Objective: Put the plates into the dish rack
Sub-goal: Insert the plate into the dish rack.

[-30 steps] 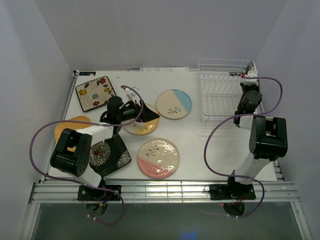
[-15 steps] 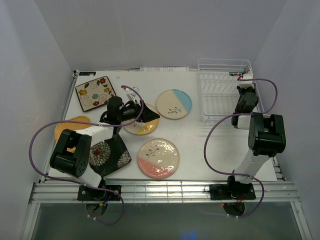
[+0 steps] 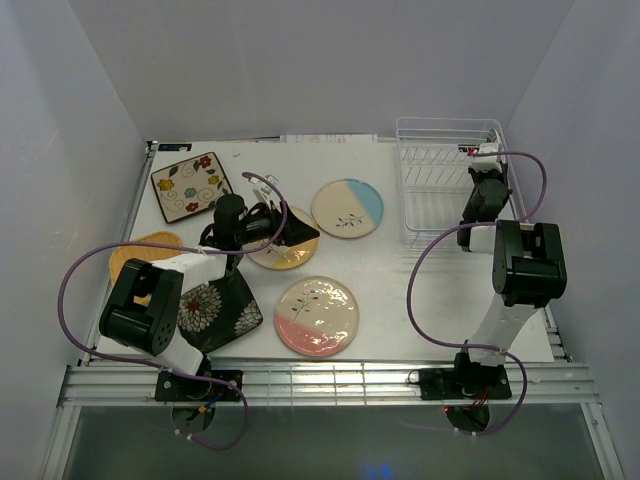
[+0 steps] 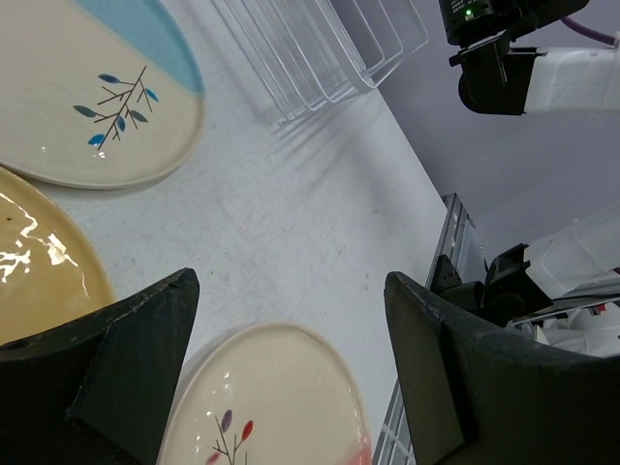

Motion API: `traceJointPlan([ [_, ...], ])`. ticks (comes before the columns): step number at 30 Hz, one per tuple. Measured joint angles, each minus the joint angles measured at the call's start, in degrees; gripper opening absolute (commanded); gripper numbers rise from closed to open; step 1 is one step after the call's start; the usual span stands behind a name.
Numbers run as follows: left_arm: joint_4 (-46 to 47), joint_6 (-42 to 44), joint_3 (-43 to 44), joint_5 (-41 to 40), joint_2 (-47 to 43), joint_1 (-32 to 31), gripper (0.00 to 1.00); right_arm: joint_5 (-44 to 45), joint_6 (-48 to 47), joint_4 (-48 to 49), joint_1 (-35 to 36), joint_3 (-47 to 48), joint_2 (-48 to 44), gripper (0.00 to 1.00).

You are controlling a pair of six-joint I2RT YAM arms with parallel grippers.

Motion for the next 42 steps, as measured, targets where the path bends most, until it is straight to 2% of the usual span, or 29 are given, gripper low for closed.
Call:
traceJointPlan([
  [12,0.1,0.1,0.0,0.0,0.0,0.0,0.87,6.0,-1.1,0.2,1.3,7.9,0.3,0.09],
  [42,0.4,0.5,0.0,0.0,0.0,-0.5,0.88,2.5,-3.5,-0.1,3.1,5.5,2.6,0.09],
])
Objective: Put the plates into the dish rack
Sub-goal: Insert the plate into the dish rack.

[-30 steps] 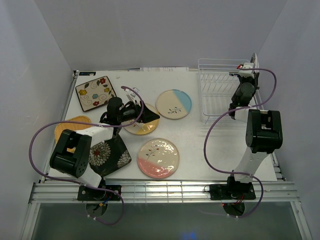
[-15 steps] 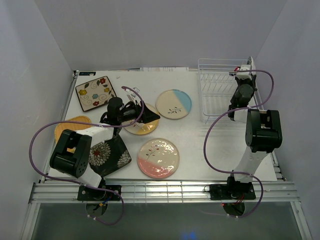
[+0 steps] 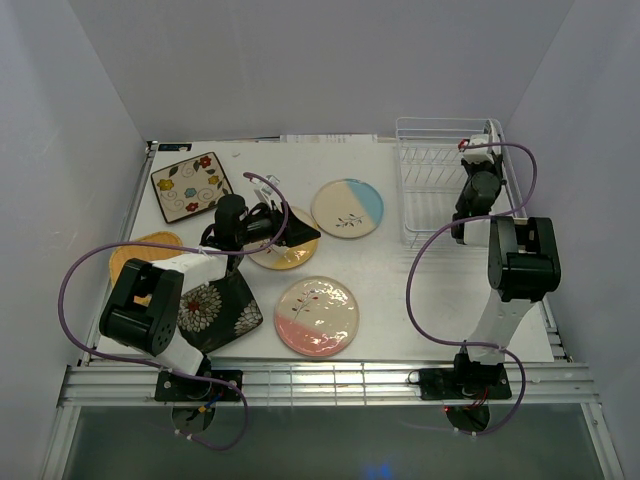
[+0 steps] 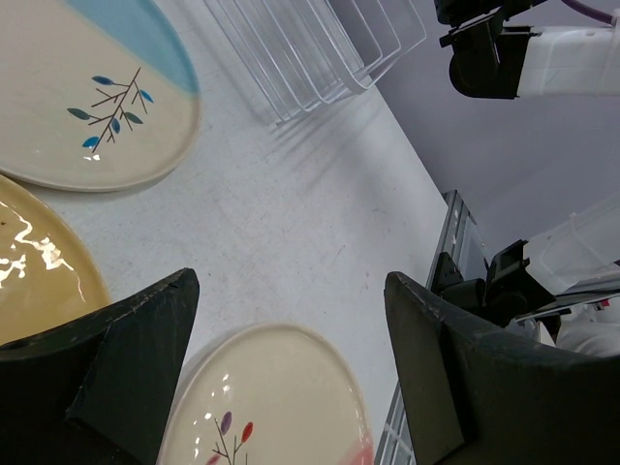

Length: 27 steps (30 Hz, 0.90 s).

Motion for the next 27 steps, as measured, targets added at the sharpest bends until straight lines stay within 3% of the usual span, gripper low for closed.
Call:
traceJointPlan([
  [6,0.0,0.0,0.0,0.0,0.0,-0.1,0.87,0.0,-1.2,-0.1,0.4,-0.2,1.8,0.09],
  [11,0.0,0.0,0.0,0.0,0.0,-0.2,0.88,0.0,-1.7,0.0,0.5,-0.2,2.1,0.20],
  [27,0.0,0.0,0.0,0.0,0.0,-0.3,0.88,0.9,-2.3,1.6,0.8,-0.1,2.1,0.29],
])
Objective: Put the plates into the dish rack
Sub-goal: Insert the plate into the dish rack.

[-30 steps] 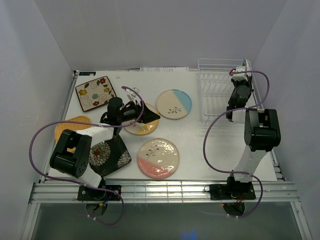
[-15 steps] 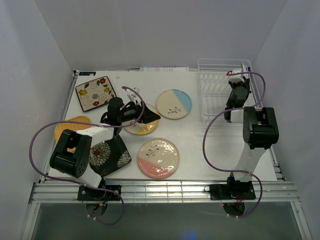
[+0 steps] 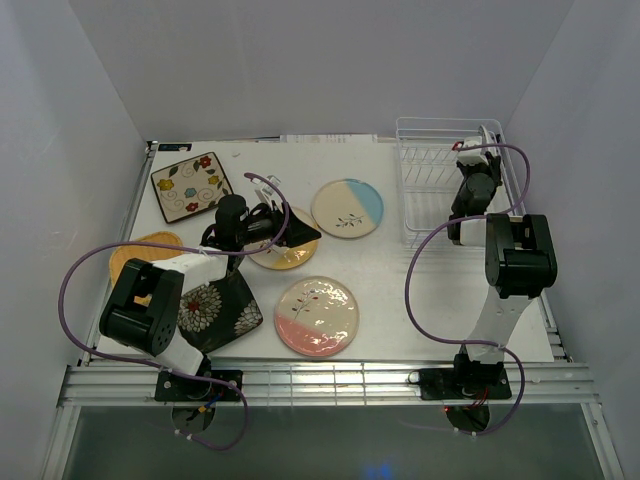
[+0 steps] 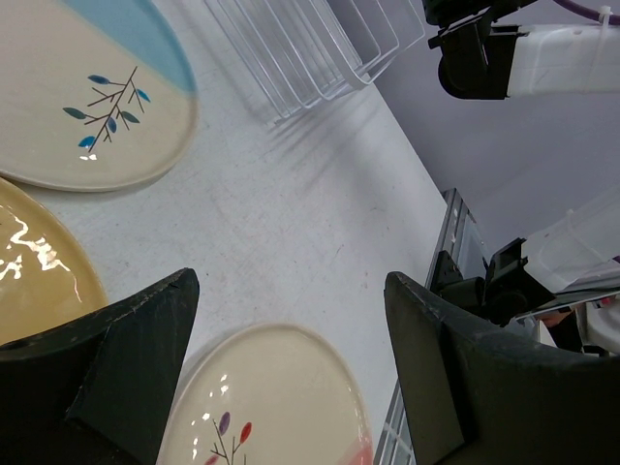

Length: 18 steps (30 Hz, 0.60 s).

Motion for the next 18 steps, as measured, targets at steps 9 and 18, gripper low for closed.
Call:
traceJointPlan([
  [9,0.0,0.0,0.0,0.0,0.0,0.0,0.88,3.0,-3.6,0.4,1.7,2.4,2.2,0.29],
  [18,0.0,0.2,0.0,0.2,0.0,0.0,0.88,4.1,-8.5,0.5,3.1,4.3,5.4,0.35],
])
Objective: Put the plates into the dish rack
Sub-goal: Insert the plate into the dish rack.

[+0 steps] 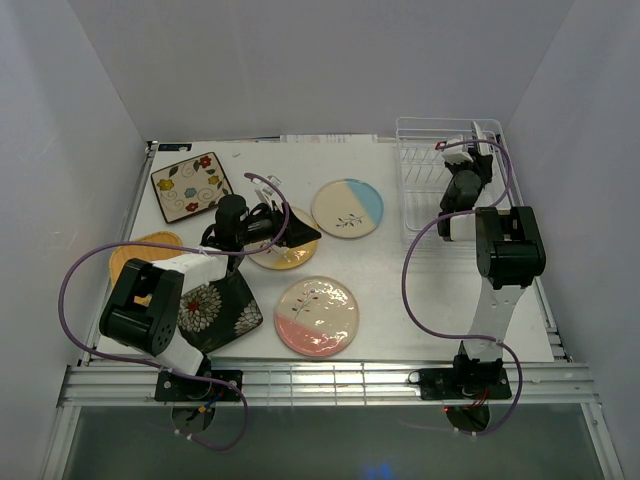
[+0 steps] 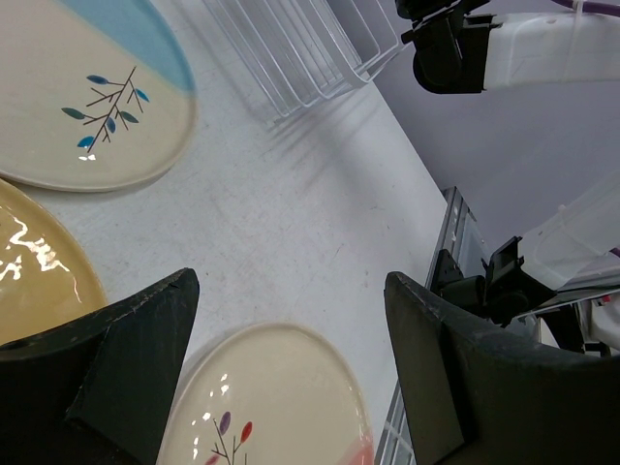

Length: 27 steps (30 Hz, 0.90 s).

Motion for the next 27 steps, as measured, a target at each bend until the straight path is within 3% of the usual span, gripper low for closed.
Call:
traceJointPlan([
  [20,0.0,0.2,0.0,0.0,0.0,-0.1,0.88,-0.2,-6.9,0.3,2.7,5.6,3.4,0.41],
  [27,0.0,0.2,0.0,0.0,0.0,-0.2,0.88,-1.7,-5.4,0.7,3.1,8.9,3.7,0.43],
])
